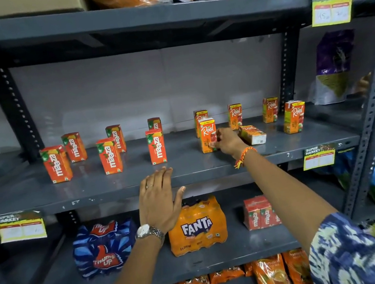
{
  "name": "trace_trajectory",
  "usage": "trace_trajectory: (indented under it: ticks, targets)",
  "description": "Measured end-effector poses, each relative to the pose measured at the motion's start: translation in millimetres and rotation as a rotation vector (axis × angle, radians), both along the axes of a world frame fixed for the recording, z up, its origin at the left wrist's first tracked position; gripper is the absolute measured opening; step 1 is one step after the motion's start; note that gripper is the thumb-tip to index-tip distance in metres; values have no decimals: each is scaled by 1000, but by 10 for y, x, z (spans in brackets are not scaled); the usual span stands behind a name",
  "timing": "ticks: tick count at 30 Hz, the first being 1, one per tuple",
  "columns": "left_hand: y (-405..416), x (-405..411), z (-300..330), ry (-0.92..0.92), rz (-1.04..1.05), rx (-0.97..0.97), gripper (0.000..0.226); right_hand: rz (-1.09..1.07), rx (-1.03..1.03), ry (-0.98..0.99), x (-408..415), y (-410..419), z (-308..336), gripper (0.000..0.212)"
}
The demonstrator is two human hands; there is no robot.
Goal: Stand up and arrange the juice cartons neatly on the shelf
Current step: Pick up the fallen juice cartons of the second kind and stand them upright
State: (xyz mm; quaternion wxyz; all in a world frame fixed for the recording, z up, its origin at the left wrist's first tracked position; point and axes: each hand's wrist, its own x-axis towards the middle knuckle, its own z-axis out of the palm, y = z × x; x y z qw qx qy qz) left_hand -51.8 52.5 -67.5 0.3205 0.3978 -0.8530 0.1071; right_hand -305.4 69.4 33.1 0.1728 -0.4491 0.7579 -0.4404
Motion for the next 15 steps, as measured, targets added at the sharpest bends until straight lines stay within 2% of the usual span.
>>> trace_trajectory:
  ticks: [6,8,11,13,15]
  targets:
    - [-27,-14,-8,0,8,-24,64,23,5,93,-42,53,-34,38]
    - [-17,-36,-3,9,24,-31,66,5,-54,123,-109,112,-2,39]
    - [15,-127,-9,23,45,-53,70,-171,-223,183,-292,289,63,25]
    - [59,-238,-7,16,38,-74,71,-320,-228,346,-436,433,102,18]
    - [108,-403,8,2,7,-91,71,-431,-177,484,-593,554,121,23]
